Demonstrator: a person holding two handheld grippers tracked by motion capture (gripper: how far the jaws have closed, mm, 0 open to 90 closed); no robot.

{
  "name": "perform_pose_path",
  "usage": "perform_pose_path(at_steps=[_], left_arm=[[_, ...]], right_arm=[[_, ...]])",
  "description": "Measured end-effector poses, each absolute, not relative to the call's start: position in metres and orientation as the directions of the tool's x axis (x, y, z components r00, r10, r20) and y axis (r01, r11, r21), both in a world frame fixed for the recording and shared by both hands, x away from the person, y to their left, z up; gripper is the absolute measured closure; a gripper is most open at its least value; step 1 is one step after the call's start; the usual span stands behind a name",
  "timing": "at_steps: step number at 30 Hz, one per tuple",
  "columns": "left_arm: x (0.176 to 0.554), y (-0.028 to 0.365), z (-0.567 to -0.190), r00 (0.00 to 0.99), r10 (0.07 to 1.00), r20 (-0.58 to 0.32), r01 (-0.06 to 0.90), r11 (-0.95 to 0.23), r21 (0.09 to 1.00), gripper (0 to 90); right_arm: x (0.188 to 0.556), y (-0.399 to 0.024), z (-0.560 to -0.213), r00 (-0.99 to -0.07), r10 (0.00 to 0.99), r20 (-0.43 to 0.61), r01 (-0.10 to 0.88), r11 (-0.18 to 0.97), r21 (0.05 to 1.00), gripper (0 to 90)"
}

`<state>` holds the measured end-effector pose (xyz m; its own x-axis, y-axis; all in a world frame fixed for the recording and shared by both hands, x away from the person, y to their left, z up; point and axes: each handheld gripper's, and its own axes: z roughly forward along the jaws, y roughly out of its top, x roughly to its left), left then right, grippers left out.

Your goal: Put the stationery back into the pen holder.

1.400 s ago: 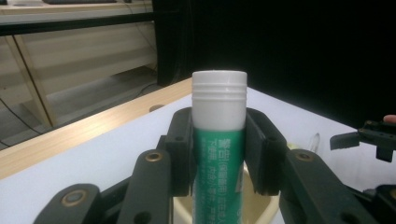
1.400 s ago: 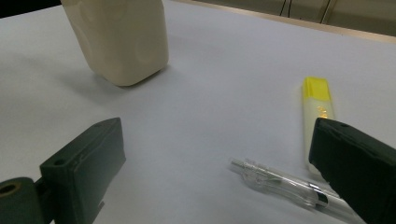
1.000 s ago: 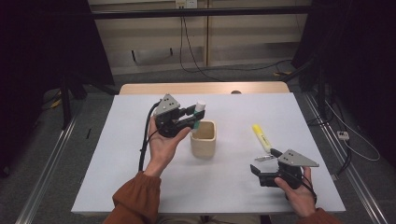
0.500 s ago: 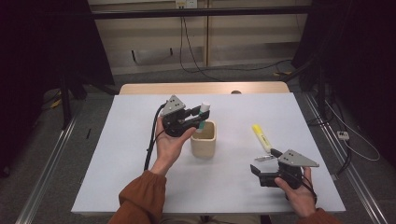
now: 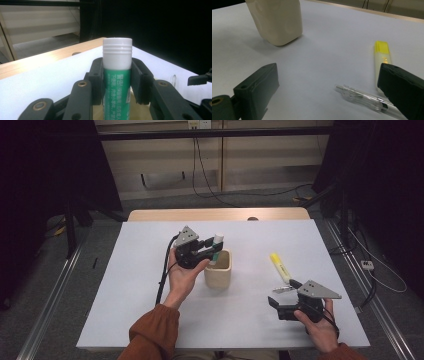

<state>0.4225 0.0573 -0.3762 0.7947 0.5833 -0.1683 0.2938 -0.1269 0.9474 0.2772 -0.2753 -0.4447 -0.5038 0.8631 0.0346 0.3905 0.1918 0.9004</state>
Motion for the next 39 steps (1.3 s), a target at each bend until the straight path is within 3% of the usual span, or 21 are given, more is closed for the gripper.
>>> perform_pose_path(at_steps=[13, 17, 19, 23, 32, 39], left_arm=[[0.421, 0.055, -0.388, 0.792, 0.585, -0.174, 0.313, -0.144, 0.939, 64.9], [0.420, 0.055, -0.385, 0.791, 0.584, -0.182, 0.310, -0.127, 0.942, 48.5], [0.419, 0.055, -0.384, 0.790, 0.585, -0.182, 0.311, -0.127, 0.942, 46.8], [0.418, 0.056, -0.383, 0.787, 0.590, -0.180, 0.316, -0.134, 0.939, 34.3], [0.423, 0.068, -0.379, 0.765, 0.621, -0.173, 0.336, -0.155, 0.929, 16.8], [0.420, 0.079, -0.374, 0.743, 0.658, -0.120, 0.339, -0.216, 0.916, 8.5]], right_arm=[[0.277, -0.275, -0.445, -0.507, 0.861, 0.038, 0.392, 0.192, 0.900, 3.1], [0.277, -0.275, -0.445, -0.507, 0.861, 0.037, 0.391, 0.192, 0.900, 3.1], [0.277, -0.275, -0.445, -0.507, 0.861, 0.037, 0.391, 0.192, 0.900, 3.1], [0.277, -0.275, -0.445, -0.507, 0.861, 0.036, 0.390, 0.192, 0.900, 3.1], [0.277, -0.275, -0.445, -0.505, 0.863, 0.036, 0.391, 0.191, 0.900, 3.1], [0.277, -0.275, -0.445, -0.503, 0.863, 0.036, 0.392, 0.191, 0.900, 3.1]])
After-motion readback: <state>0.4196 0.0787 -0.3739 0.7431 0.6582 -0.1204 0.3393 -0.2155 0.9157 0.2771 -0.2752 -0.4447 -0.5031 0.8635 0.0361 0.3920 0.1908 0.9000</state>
